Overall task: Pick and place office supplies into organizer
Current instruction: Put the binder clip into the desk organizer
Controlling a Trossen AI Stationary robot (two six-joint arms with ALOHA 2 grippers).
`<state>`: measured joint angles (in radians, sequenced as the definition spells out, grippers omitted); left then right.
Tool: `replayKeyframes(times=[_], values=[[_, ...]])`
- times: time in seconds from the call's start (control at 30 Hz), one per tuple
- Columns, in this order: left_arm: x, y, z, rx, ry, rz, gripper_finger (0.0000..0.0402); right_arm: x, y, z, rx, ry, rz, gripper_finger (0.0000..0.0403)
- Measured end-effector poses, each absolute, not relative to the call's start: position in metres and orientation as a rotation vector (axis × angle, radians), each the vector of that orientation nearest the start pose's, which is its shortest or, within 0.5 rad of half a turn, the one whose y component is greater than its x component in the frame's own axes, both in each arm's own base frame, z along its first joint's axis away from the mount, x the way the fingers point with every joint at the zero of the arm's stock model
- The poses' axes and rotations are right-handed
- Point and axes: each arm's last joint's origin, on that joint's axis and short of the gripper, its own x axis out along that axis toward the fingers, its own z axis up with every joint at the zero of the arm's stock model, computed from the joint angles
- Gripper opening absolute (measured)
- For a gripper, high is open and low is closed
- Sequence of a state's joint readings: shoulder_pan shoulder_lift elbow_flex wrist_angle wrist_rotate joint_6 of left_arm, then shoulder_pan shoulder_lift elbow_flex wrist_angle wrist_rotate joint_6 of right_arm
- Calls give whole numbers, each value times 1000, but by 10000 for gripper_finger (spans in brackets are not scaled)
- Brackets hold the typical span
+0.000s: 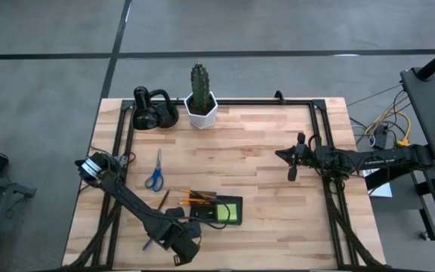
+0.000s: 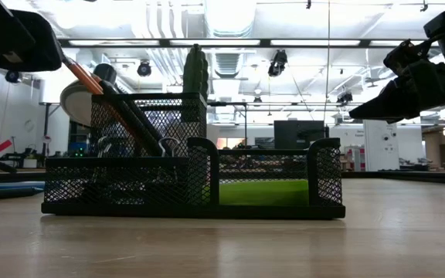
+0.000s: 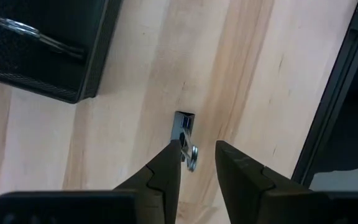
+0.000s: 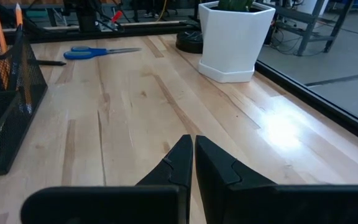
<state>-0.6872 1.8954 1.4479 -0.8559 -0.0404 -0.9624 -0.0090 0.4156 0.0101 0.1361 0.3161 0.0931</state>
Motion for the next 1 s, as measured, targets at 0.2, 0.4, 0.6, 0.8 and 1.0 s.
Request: replayKeyframes(times=[0.2,0.4,0.6,0.8,1.0], values=[[292,-238,209,-343,1342,82,84,119,-10,143,51,254,-335,8],[292,-238,207,-341,1346,85,84,119,-10,143,51,254,-335,8],[291,-237,204,-334,1354,91,84,119,-10,143,50,256,-335,8],[288,-235,197,-325,1367,102,84,119,-10,143,50,258,-336,8],[288,-235,195,-330,1367,99,84,119,-10,143,50,258,-336,8]])
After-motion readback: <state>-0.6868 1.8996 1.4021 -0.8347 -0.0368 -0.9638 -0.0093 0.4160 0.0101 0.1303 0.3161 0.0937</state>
